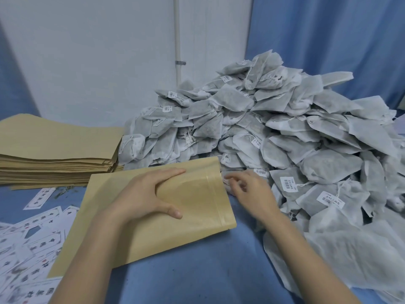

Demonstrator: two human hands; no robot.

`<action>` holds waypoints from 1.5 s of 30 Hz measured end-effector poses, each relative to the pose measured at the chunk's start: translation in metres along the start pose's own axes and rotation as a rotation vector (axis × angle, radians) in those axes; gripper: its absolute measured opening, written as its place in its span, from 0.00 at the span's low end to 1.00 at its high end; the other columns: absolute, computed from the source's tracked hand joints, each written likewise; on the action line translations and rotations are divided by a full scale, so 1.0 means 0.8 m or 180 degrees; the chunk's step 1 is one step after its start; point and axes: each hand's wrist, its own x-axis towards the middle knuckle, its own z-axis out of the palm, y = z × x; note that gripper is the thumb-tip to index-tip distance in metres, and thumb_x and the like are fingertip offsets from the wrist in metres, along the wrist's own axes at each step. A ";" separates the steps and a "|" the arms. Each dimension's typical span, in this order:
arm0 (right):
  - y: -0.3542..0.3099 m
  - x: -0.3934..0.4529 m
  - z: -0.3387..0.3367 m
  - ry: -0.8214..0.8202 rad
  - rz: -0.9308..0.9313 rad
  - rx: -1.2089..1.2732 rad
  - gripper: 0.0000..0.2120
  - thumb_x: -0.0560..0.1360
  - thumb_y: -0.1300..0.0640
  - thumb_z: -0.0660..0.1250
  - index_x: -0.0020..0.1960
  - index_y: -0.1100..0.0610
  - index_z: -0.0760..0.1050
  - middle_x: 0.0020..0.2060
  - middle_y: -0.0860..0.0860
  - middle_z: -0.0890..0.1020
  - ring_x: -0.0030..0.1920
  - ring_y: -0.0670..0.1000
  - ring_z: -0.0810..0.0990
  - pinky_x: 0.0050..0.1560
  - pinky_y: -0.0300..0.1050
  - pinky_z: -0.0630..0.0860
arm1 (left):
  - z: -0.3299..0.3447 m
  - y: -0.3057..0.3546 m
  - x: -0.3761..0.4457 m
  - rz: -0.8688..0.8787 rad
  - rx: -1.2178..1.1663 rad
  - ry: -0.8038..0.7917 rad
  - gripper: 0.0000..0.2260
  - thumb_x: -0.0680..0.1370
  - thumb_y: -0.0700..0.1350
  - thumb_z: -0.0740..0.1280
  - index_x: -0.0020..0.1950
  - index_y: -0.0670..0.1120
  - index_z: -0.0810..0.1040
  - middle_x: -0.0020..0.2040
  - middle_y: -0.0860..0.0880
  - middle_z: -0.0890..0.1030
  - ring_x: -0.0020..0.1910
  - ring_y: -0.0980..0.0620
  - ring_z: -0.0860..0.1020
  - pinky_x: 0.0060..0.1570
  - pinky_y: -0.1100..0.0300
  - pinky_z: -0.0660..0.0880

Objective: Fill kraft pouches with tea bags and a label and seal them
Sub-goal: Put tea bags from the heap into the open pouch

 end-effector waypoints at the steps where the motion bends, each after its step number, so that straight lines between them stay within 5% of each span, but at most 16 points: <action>1: 0.012 0.003 0.001 0.0144 0.0128 -0.0685 0.14 0.77 0.54 0.60 0.61 0.50 0.74 0.56 0.50 0.75 0.54 0.49 0.74 0.53 0.42 0.69 | -0.001 -0.001 0.000 -0.0024 0.0005 0.0039 0.42 0.54 0.52 0.83 0.63 0.70 0.69 0.61 0.73 0.69 0.58 0.77 0.65 0.54 0.84 0.57; 3: 0.032 0.007 0.010 -0.0034 0.0367 -0.1868 0.20 0.76 0.56 0.59 0.67 0.55 0.65 0.63 0.56 0.68 0.60 0.56 0.69 0.56 0.46 0.68 | -0.001 -0.002 -0.001 -0.0062 0.0013 0.0063 0.42 0.54 0.52 0.83 0.64 0.70 0.69 0.62 0.71 0.69 0.61 0.72 0.66 0.54 0.84 0.58; 5: 0.040 0.011 0.016 -0.0064 0.0470 -0.2219 0.21 0.75 0.60 0.58 0.67 0.57 0.62 0.62 0.57 0.66 0.59 0.58 0.68 0.53 0.47 0.70 | -0.002 -0.002 0.000 -0.0062 0.0026 0.0058 0.42 0.54 0.52 0.83 0.64 0.70 0.69 0.61 0.71 0.69 0.61 0.71 0.65 0.53 0.84 0.58; 9: 0.049 0.021 0.018 0.0331 0.0520 -0.2021 0.15 0.76 0.66 0.58 0.61 0.59 0.71 0.58 0.56 0.71 0.56 0.57 0.69 0.45 0.47 0.71 | -0.003 -0.002 -0.002 -0.0001 0.0006 0.0094 0.42 0.54 0.52 0.83 0.62 0.71 0.69 0.58 0.76 0.67 0.55 0.82 0.64 0.52 0.85 0.57; 14: 0.052 0.016 0.016 0.1127 -0.0129 -0.1272 0.05 0.67 0.70 0.72 0.42 0.65 0.81 0.42 0.60 0.81 0.42 0.63 0.78 0.41 0.50 0.76 | -0.005 -0.005 -0.002 0.0014 -0.0032 0.0132 0.40 0.54 0.52 0.83 0.59 0.74 0.67 0.57 0.78 0.66 0.53 0.86 0.60 0.51 0.86 0.57; 17: 0.057 0.018 0.018 0.0526 0.0128 -0.1679 0.17 0.69 0.69 0.65 0.58 0.66 0.73 0.58 0.63 0.74 0.53 0.64 0.73 0.49 0.54 0.73 | -0.005 -0.005 -0.002 -0.0005 -0.0030 0.0143 0.40 0.53 0.52 0.83 0.58 0.75 0.68 0.56 0.79 0.66 0.53 0.86 0.60 0.52 0.85 0.58; 19: 0.063 0.019 0.019 0.0206 0.0351 -0.1905 0.26 0.71 0.66 0.60 0.69 0.58 0.63 0.68 0.57 0.63 0.61 0.60 0.67 0.55 0.51 0.70 | -0.005 -0.006 -0.002 0.0026 -0.0035 0.0151 0.40 0.53 0.53 0.82 0.58 0.75 0.68 0.56 0.79 0.66 0.54 0.86 0.61 0.51 0.86 0.57; 21: 0.059 0.019 0.017 0.0292 0.0426 -0.1667 0.23 0.75 0.64 0.59 0.69 0.53 0.64 0.69 0.53 0.63 0.61 0.57 0.66 0.52 0.49 0.71 | -0.005 -0.007 -0.002 0.0040 -0.0037 0.0153 0.40 0.53 0.53 0.82 0.58 0.75 0.68 0.56 0.79 0.66 0.54 0.85 0.61 0.51 0.86 0.57; 25: 0.040 0.017 0.005 0.1055 0.0172 -0.0830 0.14 0.78 0.59 0.60 0.62 0.57 0.76 0.59 0.55 0.77 0.57 0.58 0.75 0.48 0.48 0.71 | -0.006 -0.011 0.000 -0.0004 -0.0073 0.0165 0.40 0.53 0.53 0.82 0.59 0.74 0.69 0.58 0.78 0.67 0.54 0.85 0.61 0.51 0.85 0.58; 28: 0.022 0.023 -0.026 0.1635 0.0225 0.0086 0.09 0.77 0.60 0.61 0.45 0.62 0.79 0.40 0.55 0.81 0.43 0.57 0.78 0.39 0.42 0.63 | -0.007 -0.014 0.001 -0.0020 -0.0110 0.0223 0.40 0.52 0.54 0.82 0.60 0.72 0.70 0.58 0.77 0.67 0.55 0.84 0.62 0.52 0.85 0.58; 31: 0.019 0.029 -0.052 0.1189 0.0535 0.1418 0.11 0.76 0.56 0.63 0.40 0.62 0.78 0.31 0.47 0.75 0.34 0.45 0.71 0.38 0.38 0.63 | -0.009 -0.013 0.000 -0.0007 -0.0123 0.0293 0.41 0.51 0.55 0.82 0.60 0.72 0.70 0.58 0.78 0.68 0.56 0.83 0.63 0.52 0.85 0.58; 33: 0.017 0.029 -0.052 0.0615 0.0601 0.1991 0.15 0.76 0.57 0.64 0.39 0.69 0.73 0.31 0.52 0.70 0.35 0.48 0.67 0.39 0.42 0.63 | -0.010 -0.010 0.000 0.0000 -0.0106 0.0328 0.41 0.51 0.54 0.82 0.59 0.73 0.70 0.57 0.78 0.68 0.56 0.83 0.63 0.52 0.84 0.59; 37: 0.009 0.031 -0.035 0.0149 0.0680 0.1738 0.16 0.75 0.58 0.64 0.30 0.63 0.73 0.27 0.53 0.71 0.33 0.51 0.69 0.39 0.50 0.69 | -0.010 -0.006 0.000 0.0062 -0.0104 0.0450 0.39 0.52 0.53 0.82 0.56 0.77 0.69 0.53 0.83 0.68 0.56 0.83 0.63 0.51 0.84 0.59; 41: 0.008 0.031 -0.034 0.0100 0.0724 0.1189 0.20 0.74 0.59 0.64 0.24 0.56 0.66 0.22 0.50 0.67 0.28 0.48 0.64 0.34 0.43 0.64 | -0.012 -0.008 -0.002 0.0017 -0.0190 0.0592 0.39 0.53 0.51 0.83 0.57 0.74 0.71 0.53 0.82 0.69 0.55 0.83 0.64 0.49 0.86 0.59; 45: -0.005 0.023 -0.040 -0.0351 0.0738 0.1887 0.08 0.73 0.61 0.67 0.35 0.56 0.77 0.21 0.43 0.72 0.22 0.43 0.68 0.26 0.36 0.65 | -0.011 -0.003 -0.001 0.0065 -0.0175 0.0537 0.39 0.52 0.50 0.83 0.57 0.74 0.72 0.54 0.81 0.70 0.57 0.81 0.64 0.51 0.85 0.59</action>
